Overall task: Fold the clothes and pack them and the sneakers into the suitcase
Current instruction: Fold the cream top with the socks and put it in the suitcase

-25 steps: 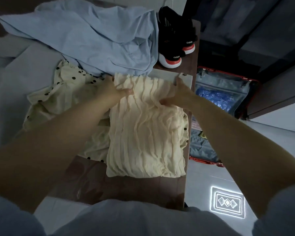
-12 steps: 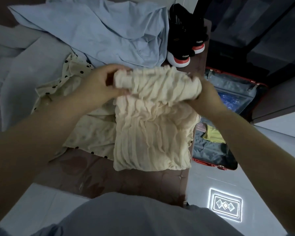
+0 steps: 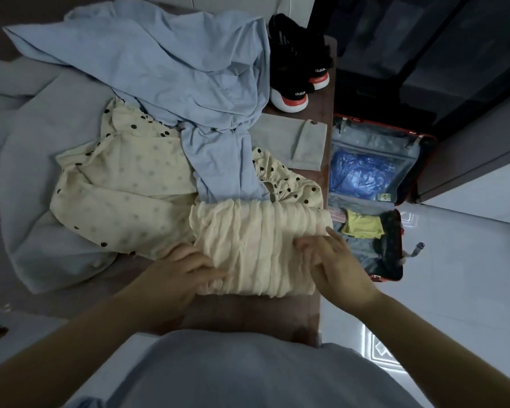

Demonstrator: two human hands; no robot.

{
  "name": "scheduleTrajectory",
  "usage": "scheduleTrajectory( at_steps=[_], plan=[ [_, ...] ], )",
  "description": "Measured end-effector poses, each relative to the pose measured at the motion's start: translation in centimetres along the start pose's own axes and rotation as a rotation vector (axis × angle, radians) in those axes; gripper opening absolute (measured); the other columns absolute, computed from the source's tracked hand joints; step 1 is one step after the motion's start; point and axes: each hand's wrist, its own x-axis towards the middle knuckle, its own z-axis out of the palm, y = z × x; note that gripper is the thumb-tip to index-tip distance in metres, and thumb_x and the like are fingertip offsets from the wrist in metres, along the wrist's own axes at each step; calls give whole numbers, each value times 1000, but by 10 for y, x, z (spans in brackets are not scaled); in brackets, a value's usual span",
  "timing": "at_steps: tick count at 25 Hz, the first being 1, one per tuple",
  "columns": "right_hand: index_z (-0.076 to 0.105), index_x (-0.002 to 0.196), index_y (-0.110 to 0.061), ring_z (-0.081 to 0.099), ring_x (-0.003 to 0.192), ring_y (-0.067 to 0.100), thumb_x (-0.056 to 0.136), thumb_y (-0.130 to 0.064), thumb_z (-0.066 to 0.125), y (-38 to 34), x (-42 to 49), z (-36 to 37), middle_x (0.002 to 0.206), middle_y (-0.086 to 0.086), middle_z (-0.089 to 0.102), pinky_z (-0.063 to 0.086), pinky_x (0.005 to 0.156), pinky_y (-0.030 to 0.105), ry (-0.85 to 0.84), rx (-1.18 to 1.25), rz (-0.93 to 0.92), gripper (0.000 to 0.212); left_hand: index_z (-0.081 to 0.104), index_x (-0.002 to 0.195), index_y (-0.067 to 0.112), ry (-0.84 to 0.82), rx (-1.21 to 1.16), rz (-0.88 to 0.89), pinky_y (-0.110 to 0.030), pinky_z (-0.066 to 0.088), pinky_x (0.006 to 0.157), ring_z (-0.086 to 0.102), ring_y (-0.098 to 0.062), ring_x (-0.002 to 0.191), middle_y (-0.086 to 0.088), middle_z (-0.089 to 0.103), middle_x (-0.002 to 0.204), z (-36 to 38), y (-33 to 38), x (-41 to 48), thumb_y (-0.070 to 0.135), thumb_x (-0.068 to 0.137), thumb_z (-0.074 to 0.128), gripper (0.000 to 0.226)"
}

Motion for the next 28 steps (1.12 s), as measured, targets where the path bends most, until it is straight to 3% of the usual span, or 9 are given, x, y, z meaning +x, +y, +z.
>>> scheduleTrajectory(
  at_steps=[2, 4, 7, 10, 13, 15, 19, 24, 28],
  plan=[
    [47, 115, -20, 46, 116, 18, 83, -24, 47, -27, 10, 2, 119, 6, 57, 33, 106, 40, 127, 49, 99, 32, 54, 112, 28, 143, -130, -159, -27, 33, 89, 45, -14, 96, 3, 59, 104, -10, 4, 12, 16, 78, 46, 37],
    [39, 129, -25, 28, 132, 24, 84, -50, 48, -41, 16, 18, 140, 10, 39, 24, 112, 43, 86, -52, 195, 53, 44, 127, 32, 199, -189, -419, -34, 30, 101, 40, -19, 116, 2, 44, 127, -11, 9, 26, 40, 86, 43, 41],
    [19, 144, -34, 7, 141, 34, 71, -85, 24, -33, 12, 42, 155, 7, 12, 11, 116, 52, -100, -41, 463, 89, 14, 146, 37, -74, -187, -731, -44, 19, 111, 19, -26, 139, -4, 20, 150, 12, 8, 37, 66, 81, 40, 75],
    [18, 145, -34, 11, 140, 32, 58, -92, 26, -24, 15, 42, 155, 2, 13, 15, 114, 53, -120, 74, 555, 105, 5, 148, 38, -142, -229, -842, -48, 16, 115, 15, -29, 141, -10, 20, 151, 31, 8, 39, 55, 85, 52, 80],
    [22, 145, -18, 23, 137, 27, 59, -75, 64, -24, 28, 32, 148, 7, 26, 21, 113, 50, 83, 308, 709, 111, 23, 146, 22, 137, -493, -868, -50, 32, 107, 38, -27, 130, -8, 38, 141, 34, 6, 41, 39, 75, 72, 87],
    [15, 146, -16, 23, 138, 27, 57, -55, 80, -17, 33, 26, 150, 8, 25, 23, 113, 50, 84, 414, 885, 117, 29, 141, 14, 219, -746, -958, -44, 40, 103, 46, -22, 124, -4, 45, 137, 32, 7, 40, 34, 71, 77, 87],
    [31, 141, -12, 43, 127, 26, 60, -46, 82, -9, 34, 17, 137, 6, 46, 37, 99, 34, -82, 516, 1077, 102, 45, 126, 14, 118, -901, -1067, -26, 45, 85, 57, -13, 107, 4, 58, 118, 26, 10, 40, 36, 74, 74, 63],
    [50, 118, -17, 57, 97, 11, 61, -31, 85, -10, 16, 11, 100, -10, 57, 45, 77, 22, 26, 781, 1013, 68, 56, 94, 26, 264, -756, -972, -3, 40, 69, 55, 12, 77, 18, 59, 86, 15, 43, 59, 19, 80, 71, 21],
    [55, 119, -19, 63, 104, 15, 66, -18, 84, 16, -7, 10, 108, -5, 67, 51, 87, 30, 72, 1140, 958, 60, 53, 90, 39, 222, -735, -916, -20, 47, 74, 61, 9, 78, 23, 68, 81, 3, 80, 95, 27, 84, 67, 20]
  ],
)
